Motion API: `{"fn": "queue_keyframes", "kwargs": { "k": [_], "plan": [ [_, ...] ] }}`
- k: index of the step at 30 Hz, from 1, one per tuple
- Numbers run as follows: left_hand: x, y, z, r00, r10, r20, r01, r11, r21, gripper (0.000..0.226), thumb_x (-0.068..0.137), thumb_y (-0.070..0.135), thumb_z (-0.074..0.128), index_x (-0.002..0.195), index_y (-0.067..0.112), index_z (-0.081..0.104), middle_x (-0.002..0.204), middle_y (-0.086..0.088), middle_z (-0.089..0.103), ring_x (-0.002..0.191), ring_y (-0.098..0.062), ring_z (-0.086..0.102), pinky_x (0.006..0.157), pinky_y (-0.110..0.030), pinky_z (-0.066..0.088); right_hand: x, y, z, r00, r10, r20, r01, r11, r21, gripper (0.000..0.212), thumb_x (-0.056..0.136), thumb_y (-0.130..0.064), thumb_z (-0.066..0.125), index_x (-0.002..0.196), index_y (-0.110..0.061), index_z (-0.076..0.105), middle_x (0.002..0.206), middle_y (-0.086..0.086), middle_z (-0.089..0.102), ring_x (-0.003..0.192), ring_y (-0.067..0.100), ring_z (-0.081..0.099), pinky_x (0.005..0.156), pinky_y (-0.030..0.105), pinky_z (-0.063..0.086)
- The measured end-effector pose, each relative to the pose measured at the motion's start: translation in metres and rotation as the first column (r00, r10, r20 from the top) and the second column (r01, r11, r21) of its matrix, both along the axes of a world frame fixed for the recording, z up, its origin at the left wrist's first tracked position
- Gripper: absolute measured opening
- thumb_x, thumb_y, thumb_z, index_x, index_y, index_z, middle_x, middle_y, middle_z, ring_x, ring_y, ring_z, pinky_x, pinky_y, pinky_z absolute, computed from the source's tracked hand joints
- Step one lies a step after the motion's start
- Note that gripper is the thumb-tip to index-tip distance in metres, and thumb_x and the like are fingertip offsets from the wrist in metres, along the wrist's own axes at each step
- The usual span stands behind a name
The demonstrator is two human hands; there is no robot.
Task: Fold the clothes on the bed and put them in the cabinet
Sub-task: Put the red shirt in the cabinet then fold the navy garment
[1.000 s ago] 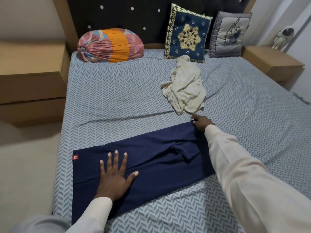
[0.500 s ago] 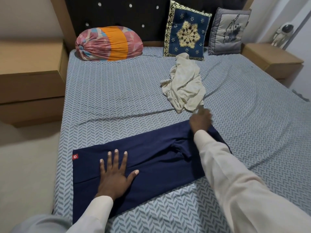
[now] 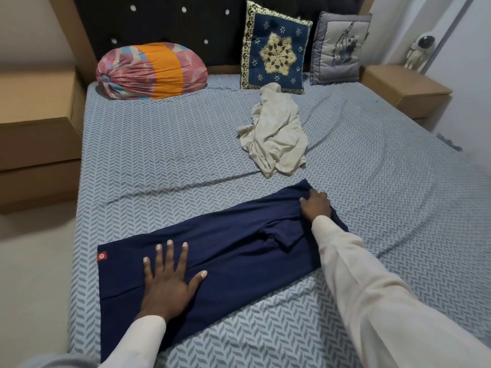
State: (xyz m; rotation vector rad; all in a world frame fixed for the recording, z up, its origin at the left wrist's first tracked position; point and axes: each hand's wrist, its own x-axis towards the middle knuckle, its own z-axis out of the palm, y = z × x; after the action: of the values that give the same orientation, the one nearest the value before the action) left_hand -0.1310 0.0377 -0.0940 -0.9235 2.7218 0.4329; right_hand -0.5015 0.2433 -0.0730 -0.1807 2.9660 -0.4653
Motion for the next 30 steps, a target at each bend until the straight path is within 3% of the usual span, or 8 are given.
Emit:
{"fn": "queue_keyframes", "kwargs": {
  "k": [2,6,9,12,16,20,23,30],
  "plan": [
    [-0.001,0.001,0.0,1.0,0.007,-0.008,-0.007,1.0,0.008,0.107,0.056,0.088,-0.027,0.145,0.029,-0.028,0.149,0.0,-0.039,0.139,-0.021,-0.037,0.111,-0.05,-0.026,0.002,0.005,0.005,0.999,-0.023,-0.035,0.022,0.999,-0.027,0.051,0.093,-0.039,0.055,0.135,-0.009,0.048,0.135,0.022,0.045,0.126,0.041,0.043,0.103,0.046,0.037],
    [-0.001,-0.001,0.002,1.0,0.006,0.01,-0.006,1.0,0.015,0.107,0.057,0.09,-0.021,0.143,0.028,-0.03,0.149,0.0,-0.04,0.141,-0.023,-0.035,0.11,-0.049,-0.026,0.022,0.015,0.003,0.995,0.056,-0.08,-0.051,0.996,0.069,0.043,0.09,-0.035,0.06,0.126,-0.012,0.056,0.127,0.019,0.056,0.119,0.04,0.05,0.099,0.045,0.041],
    [0.001,-0.006,-0.001,1.0,0.009,0.008,-0.009,1.0,0.0,0.102,0.062,0.087,-0.012,0.146,0.03,-0.027,0.155,0.0,-0.033,0.144,-0.024,-0.031,0.111,-0.048,-0.023,0.046,0.025,0.0,0.984,-0.01,-0.18,0.004,1.0,-0.031,0.043,0.091,-0.032,0.058,0.129,-0.011,0.054,0.127,0.018,0.056,0.117,0.04,0.05,0.097,0.045,0.04],
    [0.011,-0.009,-0.005,0.998,-0.031,-0.052,0.027,0.996,-0.084,0.094,0.071,0.087,-0.007,0.15,0.036,-0.016,0.161,0.001,-0.018,0.148,-0.022,-0.02,0.116,-0.047,-0.016,0.063,0.043,-0.003,0.99,-0.076,-0.119,0.07,0.996,-0.054,0.043,0.094,-0.037,0.055,0.13,-0.012,0.055,0.129,0.018,0.053,0.121,0.04,0.047,0.098,0.046,0.04],
    [0.024,-0.011,-0.008,0.997,-0.028,-0.07,0.018,0.99,-0.143,0.087,0.081,0.081,-0.002,0.155,0.034,0.007,0.163,-0.003,0.008,0.15,-0.028,0.001,0.117,-0.049,-0.006,0.057,0.066,-0.011,0.998,-0.03,-0.056,0.021,0.987,-0.157,0.028,0.092,-0.023,0.058,0.117,-0.011,0.063,0.121,0.02,0.058,0.116,0.039,0.052,0.095,0.041,0.044],
    [0.028,-0.01,-0.008,0.998,-0.008,-0.06,-0.003,0.986,-0.169,0.086,0.083,0.077,0.001,0.155,0.031,0.009,0.163,-0.006,0.01,0.15,-0.03,0.003,0.116,-0.047,-0.013,0.038,0.066,0.004,1.0,-0.024,-0.012,0.022,0.979,-0.203,0.009,0.085,-0.015,0.06,0.089,-0.017,0.069,0.106,0.013,0.066,0.1,0.033,0.064,0.085,0.037,0.052],
    [0.029,-0.011,-0.008,0.997,-0.003,-0.074,-0.009,0.985,-0.17,0.087,0.085,0.077,-0.001,0.155,0.028,0.017,0.162,-0.008,0.016,0.149,-0.032,0.009,0.115,-0.043,-0.019,0.035,0.062,0.008,0.999,-0.034,-0.038,0.026,0.979,-0.202,0.013,0.088,-0.016,0.057,0.092,-0.017,0.069,0.108,0.013,0.061,0.096,0.034,0.064,0.083,0.04,0.052],
    [0.028,-0.015,-0.014,0.993,-0.003,-0.121,-0.021,0.981,-0.195,0.084,0.084,0.077,-0.001,0.155,0.033,0.005,0.163,-0.005,0.005,0.15,-0.027,-0.003,0.113,-0.043,-0.023,0.027,0.054,0.005,0.998,-0.036,-0.06,0.018,0.959,-0.283,0.018,0.088,-0.017,0.058,0.102,-0.018,0.068,0.113,0.016,0.056,0.1,0.034,0.061,0.09,0.039,0.05]
  ]
}}
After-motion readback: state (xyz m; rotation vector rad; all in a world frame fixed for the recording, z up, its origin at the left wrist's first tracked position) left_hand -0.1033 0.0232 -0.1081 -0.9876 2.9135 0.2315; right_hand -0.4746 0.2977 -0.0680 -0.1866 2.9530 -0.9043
